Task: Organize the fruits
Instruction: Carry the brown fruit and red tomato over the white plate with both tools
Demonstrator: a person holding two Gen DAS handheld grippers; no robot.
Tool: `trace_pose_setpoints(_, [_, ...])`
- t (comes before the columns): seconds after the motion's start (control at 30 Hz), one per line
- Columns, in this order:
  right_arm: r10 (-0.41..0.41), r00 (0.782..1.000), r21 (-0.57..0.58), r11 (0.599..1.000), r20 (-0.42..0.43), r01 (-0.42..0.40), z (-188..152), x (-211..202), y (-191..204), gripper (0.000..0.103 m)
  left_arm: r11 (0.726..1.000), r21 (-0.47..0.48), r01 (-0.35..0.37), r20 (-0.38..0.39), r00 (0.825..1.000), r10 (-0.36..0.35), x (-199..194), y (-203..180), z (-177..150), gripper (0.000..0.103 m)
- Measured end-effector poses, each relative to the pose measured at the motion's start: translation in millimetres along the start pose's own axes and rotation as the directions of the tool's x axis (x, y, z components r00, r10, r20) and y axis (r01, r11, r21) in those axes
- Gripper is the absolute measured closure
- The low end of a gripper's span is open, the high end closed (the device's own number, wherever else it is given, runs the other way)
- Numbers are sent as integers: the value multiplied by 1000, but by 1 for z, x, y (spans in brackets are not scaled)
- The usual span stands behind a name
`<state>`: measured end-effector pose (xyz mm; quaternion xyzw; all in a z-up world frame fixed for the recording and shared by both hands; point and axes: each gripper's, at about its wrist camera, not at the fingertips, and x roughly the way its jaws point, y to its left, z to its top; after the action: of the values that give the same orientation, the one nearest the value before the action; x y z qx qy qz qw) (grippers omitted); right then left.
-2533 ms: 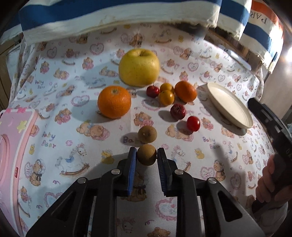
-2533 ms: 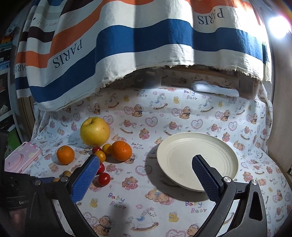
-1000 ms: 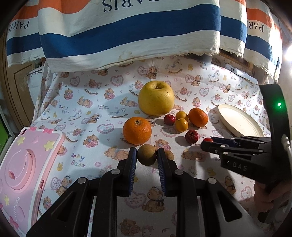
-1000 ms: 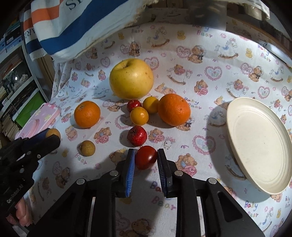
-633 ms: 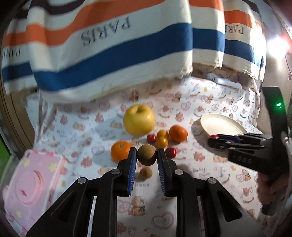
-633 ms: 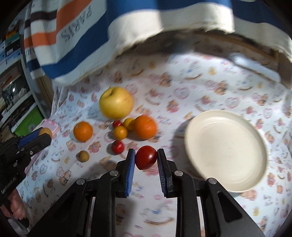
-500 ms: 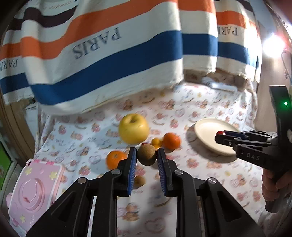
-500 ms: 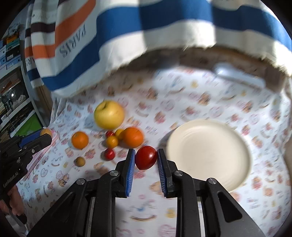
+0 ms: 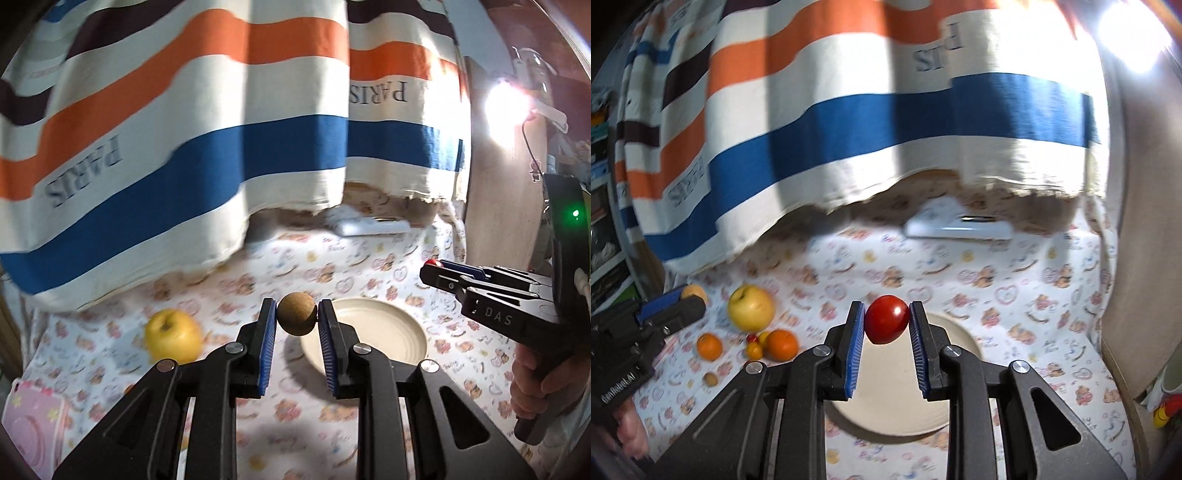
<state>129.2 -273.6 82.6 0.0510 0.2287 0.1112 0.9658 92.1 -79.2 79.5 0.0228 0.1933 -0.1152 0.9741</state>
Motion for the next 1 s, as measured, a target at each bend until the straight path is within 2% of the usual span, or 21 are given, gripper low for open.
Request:
trace_pose_setpoints(0.17, [-9, 1000, 50, 999, -25, 11, -9, 9, -20, 78, 999, -8, 42, -65, 997, -43, 29, -13, 3, 81])
trace_pose_setpoints(0.3, [-21, 990, 108, 993, -141, 37, -27, 31, -34, 78, 998, -1, 69, -156, 985, -68, 54, -23, -7, 81])
trace_pose_setpoints(0.37, [-27, 977, 112, 992, -212, 52, -35, 45, -40, 78, 995, -2, 98, -214, 972, -96, 72, -28, -13, 81])
trace_pose_setpoints(0.43, [-46, 967, 105, 992, -250, 74, -42, 55, -44, 78, 988, 8, 151, -293, 946, -142, 94, -34, -22, 81])
trace_pose_setpoints(0.57, [-62, 950, 76, 993, -305, 89, -53, 67, -46, 78, 985, 15, 173, -371, 916, -155, 122, -43, -42, 81])
trace_pose_setpoints(0.73, [-95, 926, 47, 992, -365, 120, -59, 81, -51, 78, 984, 31, 178, -401, 904, -151, 135, -47, -52, 81])
trace_pose_setpoints(1.0, [-85, 915, 40, 993, -395, 109, -63, 88, -51, 77, 983, 39, 177, -413, 899, -145, 141, -46, -58, 81])
